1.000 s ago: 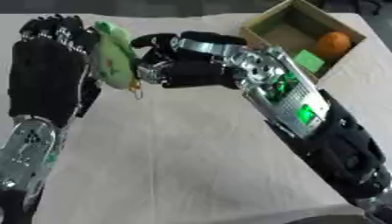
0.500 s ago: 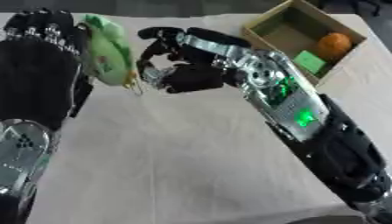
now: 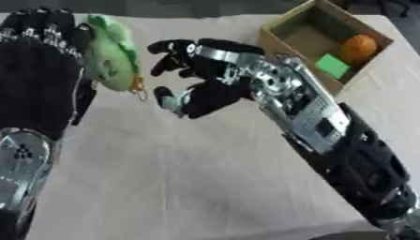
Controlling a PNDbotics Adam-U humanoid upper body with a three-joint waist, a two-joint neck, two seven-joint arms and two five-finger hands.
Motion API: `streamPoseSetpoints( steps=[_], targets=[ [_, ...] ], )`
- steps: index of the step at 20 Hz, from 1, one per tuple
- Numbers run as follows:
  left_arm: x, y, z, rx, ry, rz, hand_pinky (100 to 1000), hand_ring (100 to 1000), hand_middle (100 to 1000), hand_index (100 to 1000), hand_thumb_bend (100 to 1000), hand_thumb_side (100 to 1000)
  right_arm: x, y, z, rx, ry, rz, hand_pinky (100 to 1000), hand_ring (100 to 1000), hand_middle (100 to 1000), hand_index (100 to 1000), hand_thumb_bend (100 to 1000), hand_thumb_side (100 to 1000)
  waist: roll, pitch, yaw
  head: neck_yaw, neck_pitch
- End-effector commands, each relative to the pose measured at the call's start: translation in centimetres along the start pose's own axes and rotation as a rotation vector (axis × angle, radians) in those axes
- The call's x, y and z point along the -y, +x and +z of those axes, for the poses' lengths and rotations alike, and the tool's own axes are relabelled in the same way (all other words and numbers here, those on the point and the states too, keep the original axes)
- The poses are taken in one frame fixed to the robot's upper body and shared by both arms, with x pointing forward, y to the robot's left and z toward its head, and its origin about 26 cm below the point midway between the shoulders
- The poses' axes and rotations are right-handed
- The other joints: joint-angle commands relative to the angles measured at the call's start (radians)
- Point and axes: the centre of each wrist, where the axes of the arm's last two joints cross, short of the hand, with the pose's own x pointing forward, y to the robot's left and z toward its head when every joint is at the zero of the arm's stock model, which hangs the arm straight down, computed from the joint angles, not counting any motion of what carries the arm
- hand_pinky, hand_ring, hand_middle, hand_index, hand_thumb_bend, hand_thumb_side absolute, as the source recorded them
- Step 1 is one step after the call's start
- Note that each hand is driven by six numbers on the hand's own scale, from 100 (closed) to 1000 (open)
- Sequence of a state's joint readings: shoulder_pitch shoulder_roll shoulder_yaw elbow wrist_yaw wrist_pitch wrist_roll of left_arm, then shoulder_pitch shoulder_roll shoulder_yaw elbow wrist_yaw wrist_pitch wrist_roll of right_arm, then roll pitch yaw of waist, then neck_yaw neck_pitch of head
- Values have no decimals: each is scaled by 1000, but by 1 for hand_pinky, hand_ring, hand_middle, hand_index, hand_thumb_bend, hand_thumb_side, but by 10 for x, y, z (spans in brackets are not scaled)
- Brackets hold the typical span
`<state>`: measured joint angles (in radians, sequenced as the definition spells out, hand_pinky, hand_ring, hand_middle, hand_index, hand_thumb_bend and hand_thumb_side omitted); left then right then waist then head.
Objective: Pick up the objects with one hand, pass them to the other hand, and then place them into the box on the other side of the table.
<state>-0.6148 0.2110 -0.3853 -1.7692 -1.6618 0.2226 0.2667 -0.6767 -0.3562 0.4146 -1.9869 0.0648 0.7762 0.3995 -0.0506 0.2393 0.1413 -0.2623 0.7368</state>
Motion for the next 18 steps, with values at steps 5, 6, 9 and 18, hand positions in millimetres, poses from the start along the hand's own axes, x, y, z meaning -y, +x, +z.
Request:
streamPoseSetpoints(
  steps=[5,6,9,18],
  targets=[
    [-2,-3,-4,5,17,-15,439,468,378,484,481,100,8,8,4,17,7,-28,1000,995,815,1000,100,100,1,-12,5,-6,3],
    [-1,-2,-3,6,16,-15,440,468,379,484,482,100,9,8,4,28,-4,-25,1000,996,816,1000,100,100,1,-11,5,-6,3],
    [-2,-2,-3,11,20,-15,441,470,382,484,483,100,9,10,4,51,-21,-20,1000,997,817,1000,100,100,0,-10,6,-6,4],
    [-3,-2,-3,15,25,-17,441,470,381,484,483,100,9,13,4,108,141,-129,1000,988,810,1000,100,249,3,-9,4,-2,-1]
  ],
)
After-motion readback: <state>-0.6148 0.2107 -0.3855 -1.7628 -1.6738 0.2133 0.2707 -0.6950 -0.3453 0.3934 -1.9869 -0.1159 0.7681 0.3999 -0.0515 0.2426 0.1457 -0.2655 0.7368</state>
